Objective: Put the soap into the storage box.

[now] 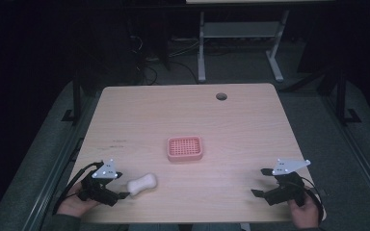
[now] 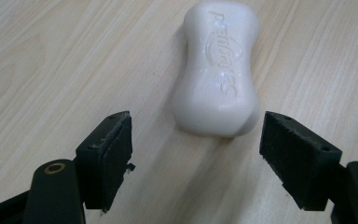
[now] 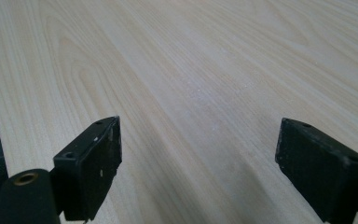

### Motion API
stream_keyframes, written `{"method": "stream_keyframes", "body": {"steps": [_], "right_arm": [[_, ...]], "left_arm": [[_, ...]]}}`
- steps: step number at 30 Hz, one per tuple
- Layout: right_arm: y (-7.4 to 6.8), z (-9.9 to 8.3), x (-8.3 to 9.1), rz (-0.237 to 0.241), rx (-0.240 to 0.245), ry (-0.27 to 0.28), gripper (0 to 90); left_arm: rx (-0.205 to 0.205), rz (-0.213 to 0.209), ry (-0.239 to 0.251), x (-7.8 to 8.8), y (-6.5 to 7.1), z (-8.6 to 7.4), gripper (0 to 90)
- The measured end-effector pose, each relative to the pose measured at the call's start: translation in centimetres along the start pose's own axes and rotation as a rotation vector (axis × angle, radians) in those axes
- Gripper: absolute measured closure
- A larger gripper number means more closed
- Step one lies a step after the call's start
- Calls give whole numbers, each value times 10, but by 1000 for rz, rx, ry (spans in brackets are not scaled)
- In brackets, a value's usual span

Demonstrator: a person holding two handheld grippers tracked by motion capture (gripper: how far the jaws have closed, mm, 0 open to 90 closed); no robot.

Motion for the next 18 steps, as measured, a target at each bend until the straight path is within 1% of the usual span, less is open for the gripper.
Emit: {"method": "stream_keyframes", "body": {"steps": [2, 4, 9, 18], "right_arm": [[0, 0, 0, 0, 1, 0, 142], [0, 0, 0, -1, 1, 0, 142], [0, 0, 0, -1, -1, -1, 142], [0, 0, 0, -1, 0, 5, 142]], "left_arm": [[-8, 0, 2, 0, -1, 1, 250], [-1, -2, 3, -1, -1, 2, 249], [-14, -5, -4, -4, -1, 5, 250], [-17, -11, -8, -6, -1, 9, 250]]}}
Point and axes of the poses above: each handheld gripper's, and its own axes: x roughly backward along the jaws, z roughly out of its top, y roughly to its right, the point moved 2 cm from there along -x, roughly forward along the jaws
